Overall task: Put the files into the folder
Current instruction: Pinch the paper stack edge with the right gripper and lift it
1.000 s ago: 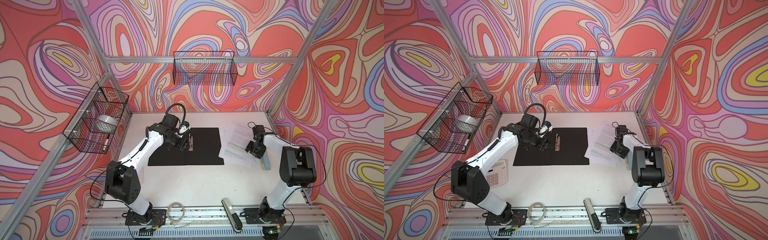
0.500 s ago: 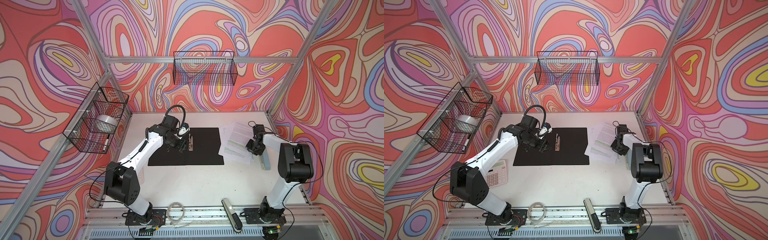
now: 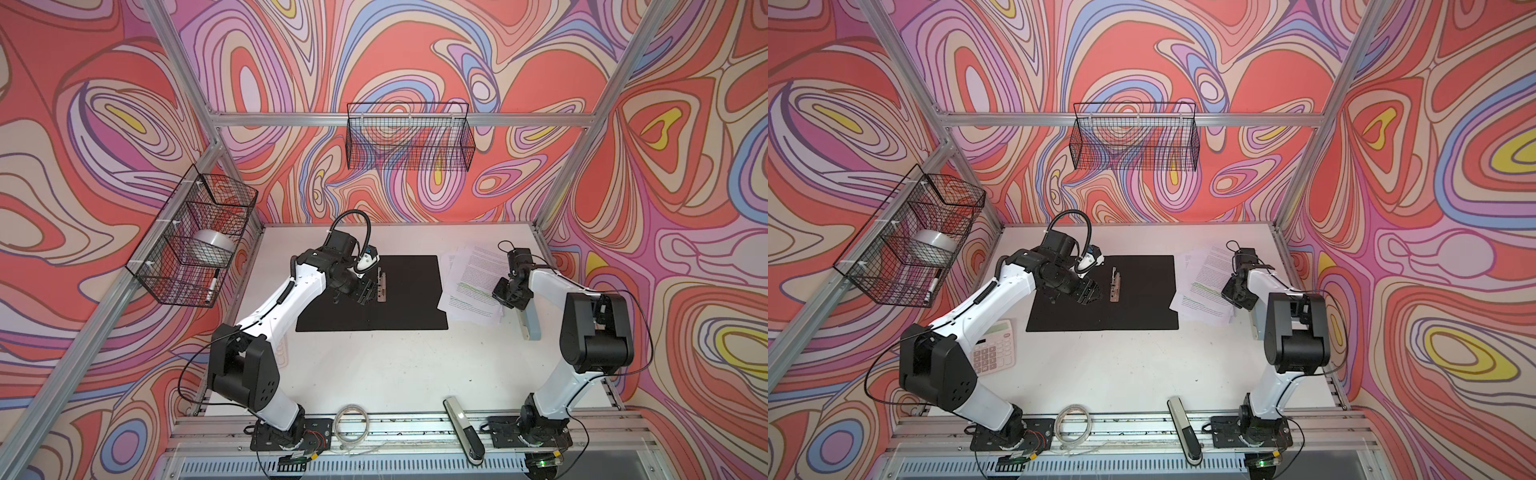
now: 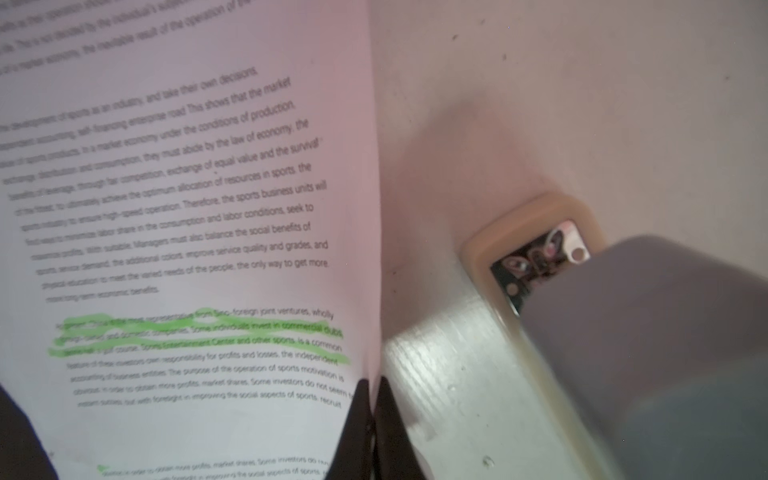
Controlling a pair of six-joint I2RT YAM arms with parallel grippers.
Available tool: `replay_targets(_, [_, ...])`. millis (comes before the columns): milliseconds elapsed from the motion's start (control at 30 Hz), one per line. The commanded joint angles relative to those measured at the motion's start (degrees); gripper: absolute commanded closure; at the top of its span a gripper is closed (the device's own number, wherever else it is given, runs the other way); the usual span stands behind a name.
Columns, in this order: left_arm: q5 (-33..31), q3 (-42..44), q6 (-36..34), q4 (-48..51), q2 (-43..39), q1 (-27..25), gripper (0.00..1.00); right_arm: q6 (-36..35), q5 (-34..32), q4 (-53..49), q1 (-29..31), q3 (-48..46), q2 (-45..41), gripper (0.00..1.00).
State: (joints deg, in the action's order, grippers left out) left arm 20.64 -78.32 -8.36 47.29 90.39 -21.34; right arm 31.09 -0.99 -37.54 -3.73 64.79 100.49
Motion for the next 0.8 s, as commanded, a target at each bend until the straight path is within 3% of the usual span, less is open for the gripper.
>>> replay_targets(0, [0.2,0.1,-0.7,0.4,-1.8,-0.1,0.41,-1.8,-1.0,-3.5,-0.1,0.5,-2.7,1.00])
replay_targets(267, [1.0,-0.6,-0.2,1.1,-1.6,-0.1,0.41,-3.9,-0.8,-7.0,-0.1,1.8,-5.2,1.00])
replay_targets(767, [1.7,-0.3,0.3,1.1,-1.9,-0.1,0.41,-5.2,-0.4,-6.6,-0.1,0.3,-4.1,0.89])
